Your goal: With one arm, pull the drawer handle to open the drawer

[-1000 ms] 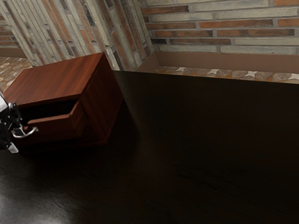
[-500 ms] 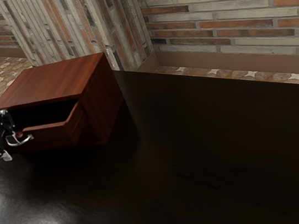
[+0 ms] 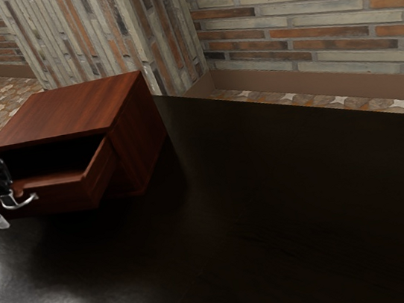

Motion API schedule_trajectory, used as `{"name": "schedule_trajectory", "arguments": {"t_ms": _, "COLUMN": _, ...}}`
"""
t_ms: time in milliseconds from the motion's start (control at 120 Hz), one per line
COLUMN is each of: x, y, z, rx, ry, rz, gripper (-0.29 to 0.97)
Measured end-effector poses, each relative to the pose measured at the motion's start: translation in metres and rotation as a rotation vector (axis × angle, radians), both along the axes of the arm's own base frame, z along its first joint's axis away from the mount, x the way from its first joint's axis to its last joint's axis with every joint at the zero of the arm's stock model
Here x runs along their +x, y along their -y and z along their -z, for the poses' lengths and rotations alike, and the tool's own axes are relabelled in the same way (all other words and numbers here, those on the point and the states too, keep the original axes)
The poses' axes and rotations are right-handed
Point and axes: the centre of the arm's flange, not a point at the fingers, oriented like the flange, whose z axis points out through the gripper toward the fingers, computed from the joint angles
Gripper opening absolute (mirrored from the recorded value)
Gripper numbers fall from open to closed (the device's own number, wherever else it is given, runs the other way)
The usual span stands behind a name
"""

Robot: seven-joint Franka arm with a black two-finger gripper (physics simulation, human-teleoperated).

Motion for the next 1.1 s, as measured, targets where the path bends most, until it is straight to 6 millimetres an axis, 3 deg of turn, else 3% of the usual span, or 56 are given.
{"name": "schedule_trajectory", "arguments": {"t_ms": 492, "x": -0.032, "y": 0.014, "z": -0.004, "rx": -0.002, "ry": 0.007, "rz": -0.032, "gripper": 0.22}}
{"name": "schedule_trajectory", "arguments": {"t_ms": 617, "x": -0.039, "y": 0.019, "z": -0.004, "rx": 0.0, "ry": 0.009, "rz": -0.035, "gripper": 0.32}}
{"name": "schedule_trajectory", "arguments": {"t_ms": 708, "x": -0.044, "y": 0.024, "z": -0.015, "rx": 0.016, "ry": 0.023, "rz": -0.038, "gripper": 0.14}}
{"name": "schedule_trajectory", "arguments": {"t_ms": 850, "x": -0.048, "y": 0.022, "z": -0.033, "rx": 0.036, "ry": 0.049, "rz": -0.045, "gripper": 0.24}}
{"name": "schedule_trajectory", "arguments": {"t_ms": 1100, "x": -0.044, "y": 0.028, "z": -0.105, "rx": 0.07, "ry": 0.158, "rz": -0.032, "gripper": 0.48}}
